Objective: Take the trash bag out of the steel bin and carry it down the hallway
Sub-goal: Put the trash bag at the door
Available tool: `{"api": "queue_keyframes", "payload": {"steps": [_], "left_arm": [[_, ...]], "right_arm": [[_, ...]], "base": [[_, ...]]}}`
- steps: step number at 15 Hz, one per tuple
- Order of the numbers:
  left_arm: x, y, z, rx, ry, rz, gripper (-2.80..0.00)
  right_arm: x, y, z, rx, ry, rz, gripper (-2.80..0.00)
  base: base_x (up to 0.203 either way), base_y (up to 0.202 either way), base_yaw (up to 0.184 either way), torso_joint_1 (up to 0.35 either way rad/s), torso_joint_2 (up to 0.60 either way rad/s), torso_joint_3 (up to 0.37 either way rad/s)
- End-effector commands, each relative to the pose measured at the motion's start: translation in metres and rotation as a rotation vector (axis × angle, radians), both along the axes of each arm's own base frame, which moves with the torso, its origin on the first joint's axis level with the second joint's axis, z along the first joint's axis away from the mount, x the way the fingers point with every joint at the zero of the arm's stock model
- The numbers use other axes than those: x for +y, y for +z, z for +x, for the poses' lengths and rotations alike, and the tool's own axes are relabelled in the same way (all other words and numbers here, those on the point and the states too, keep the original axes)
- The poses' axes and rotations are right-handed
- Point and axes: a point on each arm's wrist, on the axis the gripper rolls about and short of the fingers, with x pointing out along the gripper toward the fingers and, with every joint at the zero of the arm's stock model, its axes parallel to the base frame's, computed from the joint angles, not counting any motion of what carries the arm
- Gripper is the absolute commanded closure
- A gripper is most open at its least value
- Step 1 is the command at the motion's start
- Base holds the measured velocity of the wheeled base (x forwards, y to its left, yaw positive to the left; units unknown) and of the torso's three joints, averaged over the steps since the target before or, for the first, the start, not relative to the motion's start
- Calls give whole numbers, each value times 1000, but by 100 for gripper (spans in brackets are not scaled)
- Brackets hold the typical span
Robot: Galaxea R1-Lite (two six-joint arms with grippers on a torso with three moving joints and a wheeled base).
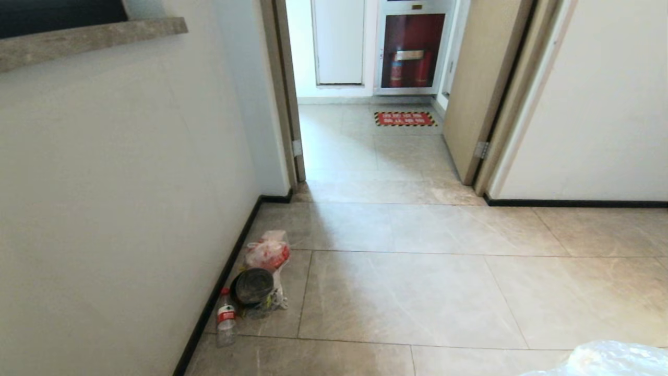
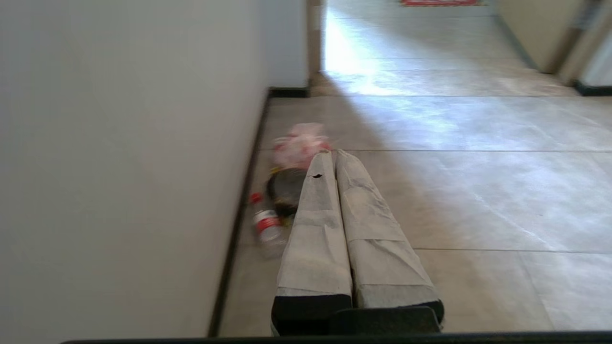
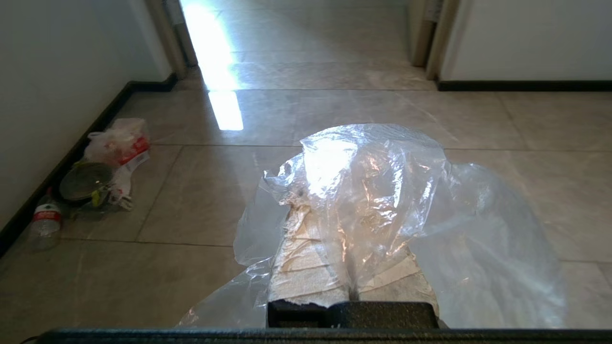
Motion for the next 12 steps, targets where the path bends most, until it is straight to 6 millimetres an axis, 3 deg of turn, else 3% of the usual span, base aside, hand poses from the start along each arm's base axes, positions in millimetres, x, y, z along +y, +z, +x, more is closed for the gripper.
{"api": "queue_keyframes", "payload": {"steps": [1, 8, 12], "left_arm": [[0, 0, 0, 2, 0, 0, 0], [0, 0, 0, 2, 0, 0, 0], [0, -1, 0, 3, 0, 0, 0]], "right_arm": [[0, 0, 0, 1, 0, 0, 0], [0, 0, 0, 1, 3, -8, 0], [0, 0, 0, 1, 3, -6, 0]], "base": [[3, 11, -170, 0, 4, 4], [2, 6, -165, 4, 1, 3], [0, 1, -19, 1, 1, 2]]}}
